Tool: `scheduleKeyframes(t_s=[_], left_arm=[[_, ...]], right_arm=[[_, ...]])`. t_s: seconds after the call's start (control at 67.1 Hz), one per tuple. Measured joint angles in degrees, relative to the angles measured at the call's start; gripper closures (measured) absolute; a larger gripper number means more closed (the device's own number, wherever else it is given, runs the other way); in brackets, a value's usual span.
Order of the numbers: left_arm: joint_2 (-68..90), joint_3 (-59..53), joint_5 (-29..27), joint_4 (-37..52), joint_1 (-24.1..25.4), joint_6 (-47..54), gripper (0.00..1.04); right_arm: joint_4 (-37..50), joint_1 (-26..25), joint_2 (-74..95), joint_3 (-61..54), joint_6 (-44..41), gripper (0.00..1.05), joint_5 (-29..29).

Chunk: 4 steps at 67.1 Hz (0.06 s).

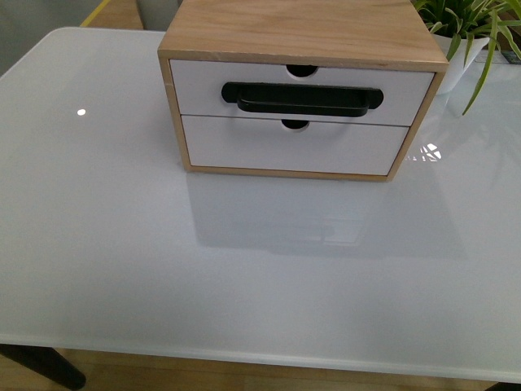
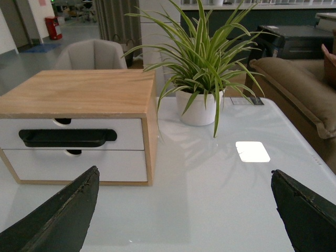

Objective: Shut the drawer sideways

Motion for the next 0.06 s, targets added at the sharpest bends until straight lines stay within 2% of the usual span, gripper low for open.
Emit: scheduleKeyframes(t_s=[0.06], left_arm=[[0.0, 0.0, 0.0, 0.0, 0.0, 0.0, 0.09]], right_arm=[[0.0, 0.0, 0.0, 0.0, 0.0, 0.09, 0.0]])
